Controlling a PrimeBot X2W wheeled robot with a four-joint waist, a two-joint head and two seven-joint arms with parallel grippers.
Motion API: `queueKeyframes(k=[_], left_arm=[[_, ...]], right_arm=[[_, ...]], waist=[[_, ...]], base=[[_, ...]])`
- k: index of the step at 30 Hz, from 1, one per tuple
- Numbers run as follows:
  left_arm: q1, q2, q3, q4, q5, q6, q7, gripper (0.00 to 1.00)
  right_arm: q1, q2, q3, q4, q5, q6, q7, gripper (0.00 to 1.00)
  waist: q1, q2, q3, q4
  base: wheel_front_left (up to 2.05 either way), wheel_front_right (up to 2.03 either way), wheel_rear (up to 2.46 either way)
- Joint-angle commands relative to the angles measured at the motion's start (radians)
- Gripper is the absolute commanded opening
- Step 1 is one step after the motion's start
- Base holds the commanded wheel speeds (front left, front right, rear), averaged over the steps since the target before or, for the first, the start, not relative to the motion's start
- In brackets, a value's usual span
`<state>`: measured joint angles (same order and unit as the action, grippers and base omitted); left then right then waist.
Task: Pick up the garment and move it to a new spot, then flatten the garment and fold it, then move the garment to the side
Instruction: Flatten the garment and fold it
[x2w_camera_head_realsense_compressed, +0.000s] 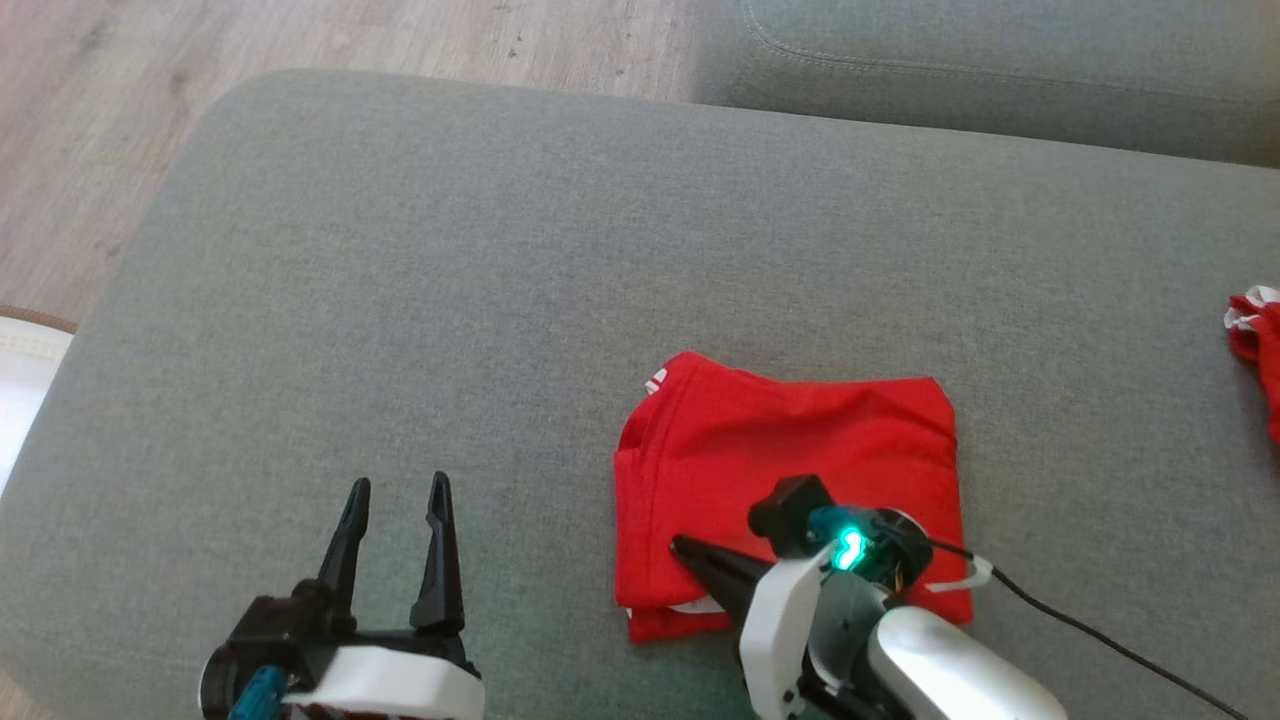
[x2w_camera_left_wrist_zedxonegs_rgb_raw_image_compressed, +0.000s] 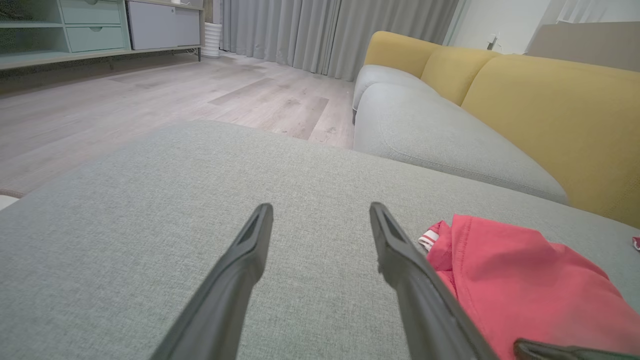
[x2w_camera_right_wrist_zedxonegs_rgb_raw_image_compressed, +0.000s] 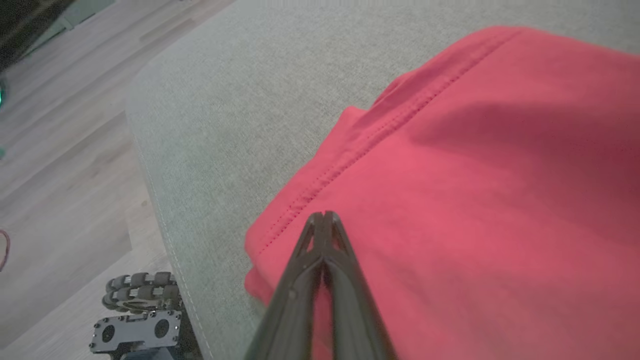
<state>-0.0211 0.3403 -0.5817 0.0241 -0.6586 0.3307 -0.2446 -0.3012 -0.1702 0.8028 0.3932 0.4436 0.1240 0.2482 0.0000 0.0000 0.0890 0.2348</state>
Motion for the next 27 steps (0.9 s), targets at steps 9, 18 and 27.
queueKeyframes(k=[9,18,27], left_arm=[[-0.049,0.018,0.04,-0.034,0.0,0.008,-0.008,1.0],[-0.073,0.006,0.039,-0.032,0.002,-0.003,-0.01,1.0],[-0.079,-0.013,0.047,-0.01,0.005,-0.012,-0.013,1.0]], right_arm=[[-0.051,0.003,-0.13,-0.049,-0.015,0.007,-0.084,0.0],[-0.15,0.001,-0.239,0.107,-0.023,0.007,-0.066,0.0],[-0.262,0.028,-0.232,0.306,0.027,0.007,-0.076,0.0]], waist=[[0.0,0.0,0.004,-0.006],[0.0,0.0,0.051,0.06],[0.0,0.0,0.07,0.081]], base=[[0.0,0.0,0.0],[0.0,0.0,0.0],[0.0,0.0,0.0]])
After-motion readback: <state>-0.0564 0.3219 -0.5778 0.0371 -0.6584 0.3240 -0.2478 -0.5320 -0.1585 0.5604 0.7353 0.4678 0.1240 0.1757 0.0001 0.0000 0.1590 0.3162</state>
